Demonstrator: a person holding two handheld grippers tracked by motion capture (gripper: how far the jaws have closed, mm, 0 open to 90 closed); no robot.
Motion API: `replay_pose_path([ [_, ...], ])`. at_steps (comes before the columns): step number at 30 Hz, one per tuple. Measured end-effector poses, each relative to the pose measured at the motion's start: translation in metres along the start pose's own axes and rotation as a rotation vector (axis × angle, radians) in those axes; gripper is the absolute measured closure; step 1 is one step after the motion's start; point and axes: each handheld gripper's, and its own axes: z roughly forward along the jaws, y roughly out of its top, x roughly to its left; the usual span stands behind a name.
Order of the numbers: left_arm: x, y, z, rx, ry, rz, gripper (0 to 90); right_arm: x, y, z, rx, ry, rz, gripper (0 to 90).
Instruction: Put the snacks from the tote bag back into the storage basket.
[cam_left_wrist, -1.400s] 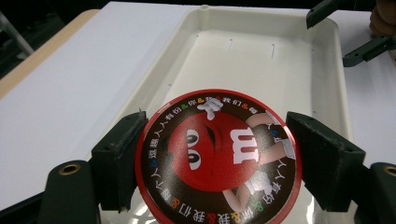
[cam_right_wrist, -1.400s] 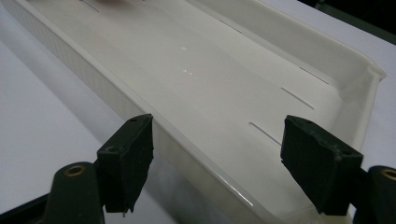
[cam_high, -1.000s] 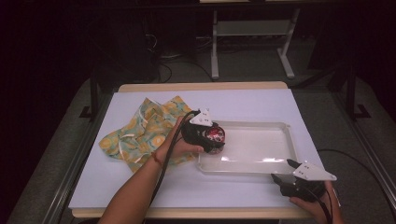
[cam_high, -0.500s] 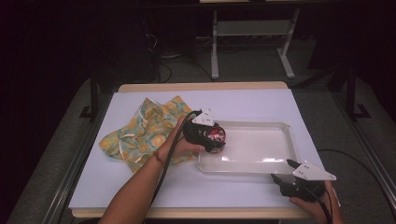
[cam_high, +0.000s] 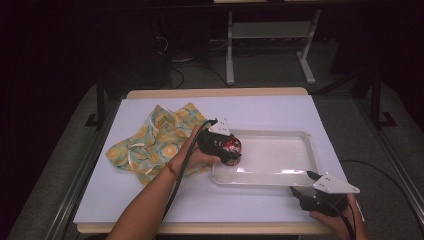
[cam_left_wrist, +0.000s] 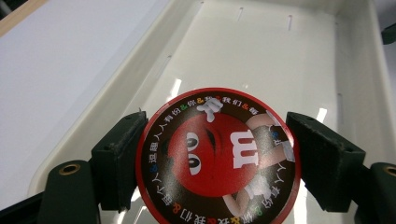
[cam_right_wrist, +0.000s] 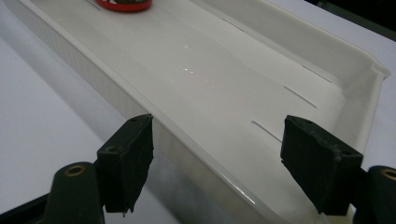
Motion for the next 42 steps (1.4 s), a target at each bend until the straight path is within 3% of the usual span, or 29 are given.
replay_pose_path([
  [6,0.0,-0.002,0.001,0.01,0.001,-0.01,22.8,0.0,0.0,0.0,0.002,0.001,0.0,24.8],
  [15,-0.002,-0.006,-0.002,0.004,0.037,-0.039,21.4,0.001,0.0,0.0,0.004,0.003,-0.002,24.8],
  [20,-0.006,-0.003,-0.003,0.01,0.067,-0.006,21.4,0.001,0.0,0.001,0.005,0.004,-0.007,24.8],
  [30,-0.006,0.0,-0.01,-0.026,0.061,-0.04,22.4,0.001,0.0,0.001,0.006,0.003,-0.001,24.8],
  [36,-0.008,0.003,-0.016,-0.055,0.076,-0.025,24.6,0.001,0.0,0.001,0.003,0.003,-0.007,24.8],
  [38,-0.009,0.004,-0.018,-0.079,0.082,-0.023,30.9,0.001,0.001,0.001,0.004,0.003,-0.008,24.8],
  [42,-0.011,0.005,-0.023,-0.075,0.082,-0.021,28.6,0.001,0.0,0.001,0.005,0.004,-0.008,24.8],
])
